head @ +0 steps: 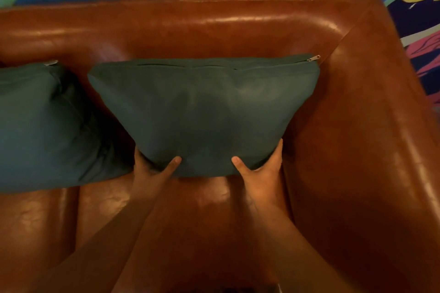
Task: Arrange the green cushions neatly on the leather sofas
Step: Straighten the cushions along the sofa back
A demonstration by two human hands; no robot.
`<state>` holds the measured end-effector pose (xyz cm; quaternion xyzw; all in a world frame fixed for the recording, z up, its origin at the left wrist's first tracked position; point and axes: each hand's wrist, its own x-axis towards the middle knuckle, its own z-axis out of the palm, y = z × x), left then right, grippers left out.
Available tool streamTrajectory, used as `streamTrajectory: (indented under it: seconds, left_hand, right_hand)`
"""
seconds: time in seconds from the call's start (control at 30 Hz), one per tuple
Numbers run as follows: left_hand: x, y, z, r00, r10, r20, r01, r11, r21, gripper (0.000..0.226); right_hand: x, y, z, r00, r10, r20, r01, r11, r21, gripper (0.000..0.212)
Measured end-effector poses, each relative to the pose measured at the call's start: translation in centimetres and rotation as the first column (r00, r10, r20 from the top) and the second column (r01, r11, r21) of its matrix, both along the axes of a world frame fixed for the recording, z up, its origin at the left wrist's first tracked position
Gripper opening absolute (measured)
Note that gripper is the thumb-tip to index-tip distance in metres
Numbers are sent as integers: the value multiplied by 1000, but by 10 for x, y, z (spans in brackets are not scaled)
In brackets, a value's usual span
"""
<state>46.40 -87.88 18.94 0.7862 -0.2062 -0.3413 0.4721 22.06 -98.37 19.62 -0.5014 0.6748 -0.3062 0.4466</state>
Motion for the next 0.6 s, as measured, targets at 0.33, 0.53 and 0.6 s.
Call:
streamTrajectory:
  seconds: [0.33,0.53,0.6]
  left_hand:
    - [-10,-24,47,955,53,292,-9,989,-150,111]
    - [-21,-33,99,845,40,533,-52,999,7,107]
    - [-21,-44,126,690,-16,723,61,997,-36,94]
  right_hand:
    - [27,-9,60,918,125,-375,-273,887,-373,76]
    - [28,-17,84,907,99,-409,-289,853,-435,68]
    - [34,-22,103,889,154,-431,-372,791,-485,61]
